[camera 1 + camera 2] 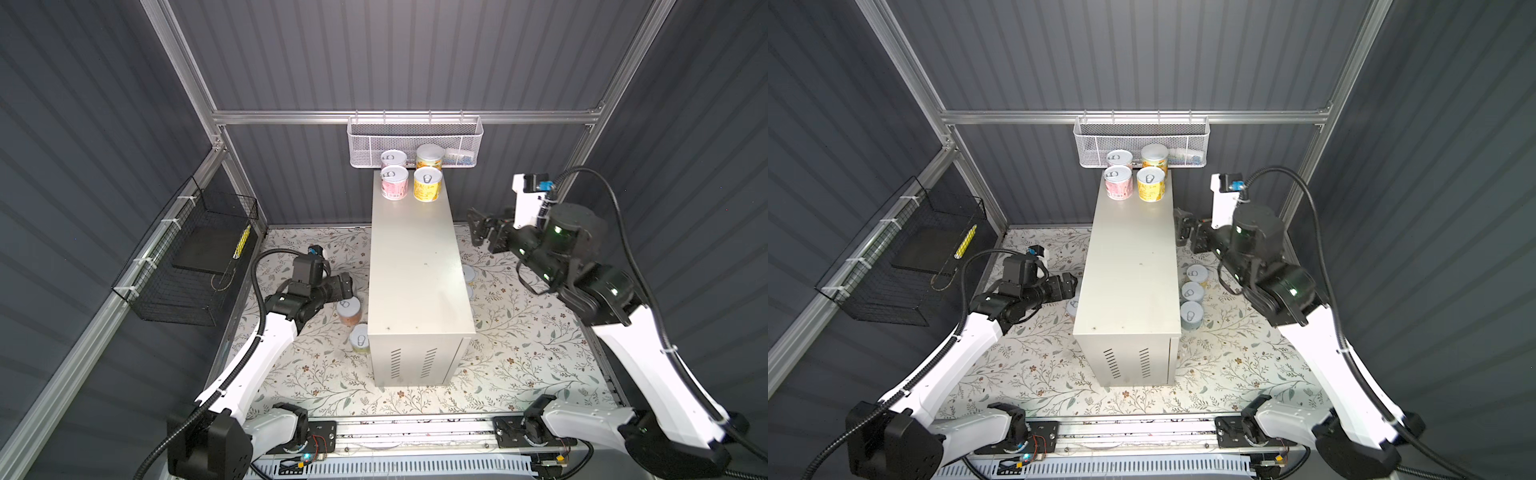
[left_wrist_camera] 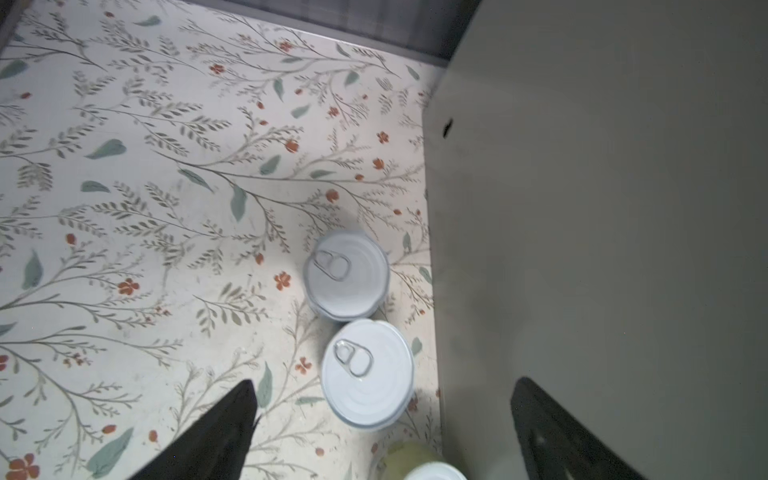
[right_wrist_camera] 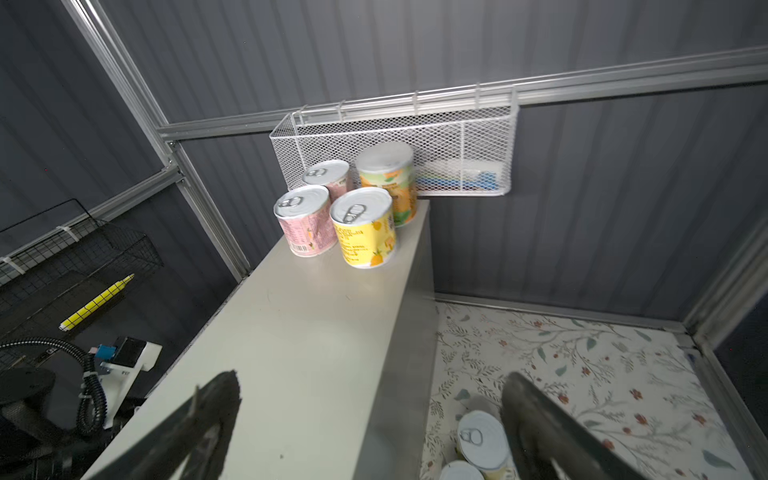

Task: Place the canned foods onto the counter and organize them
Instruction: 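Open the right gripper and lower both grippers over the floor cans, then grasp a white-lidded floor can beside the cabinet with the left gripper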

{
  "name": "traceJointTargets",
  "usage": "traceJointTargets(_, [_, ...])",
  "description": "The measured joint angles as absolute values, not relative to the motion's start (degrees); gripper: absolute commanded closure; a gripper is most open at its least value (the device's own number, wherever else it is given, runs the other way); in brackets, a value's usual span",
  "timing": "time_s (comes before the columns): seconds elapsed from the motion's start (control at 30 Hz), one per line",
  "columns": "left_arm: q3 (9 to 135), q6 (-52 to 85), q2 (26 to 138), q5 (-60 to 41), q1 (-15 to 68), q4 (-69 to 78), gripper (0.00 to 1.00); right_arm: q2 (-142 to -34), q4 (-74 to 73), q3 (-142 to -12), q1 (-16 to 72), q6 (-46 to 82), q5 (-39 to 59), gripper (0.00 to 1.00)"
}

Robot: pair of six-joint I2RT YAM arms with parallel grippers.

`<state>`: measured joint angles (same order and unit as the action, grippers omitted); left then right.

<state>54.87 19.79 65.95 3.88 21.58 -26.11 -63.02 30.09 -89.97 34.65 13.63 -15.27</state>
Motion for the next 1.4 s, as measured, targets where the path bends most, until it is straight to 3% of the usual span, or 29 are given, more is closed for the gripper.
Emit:
traceJointTargets(0.1, [53.7, 20.2, 63.8, 4.9, 26.7, -28.7, 0.01, -56.2, 33.3, -84.8, 34.6, 15.8, -18.3, 0.01])
traceJointTargets(0.23, [50.3, 21.5, 60.9, 4.7, 27.3, -30.9, 0.00, -52.5, 37.0, -81.9, 34.5, 17.8, -22.1, 0.01])
traceJointTargets(0.77, [40.4, 27.4, 55.3, -0.3, 27.8, -34.9, 0.01, -56.8, 40.4, -73.7, 32.1, 20.9, -23.5, 0.01])
traceJointTargets(1.0, [37.9, 29.2, 55.1, -1.8, 30.5, -34.3, 0.01, -57.2, 40.3, -66.1, 29.0, 23.6, -20.4, 0.01])
traceJointTargets(1.4, [34.7, 32.3, 57.8, -0.8, 36.9, -32.2, 0.00, -57.2, 37.5, -65.6, 28.1, 24.6, -17.7, 0.01])
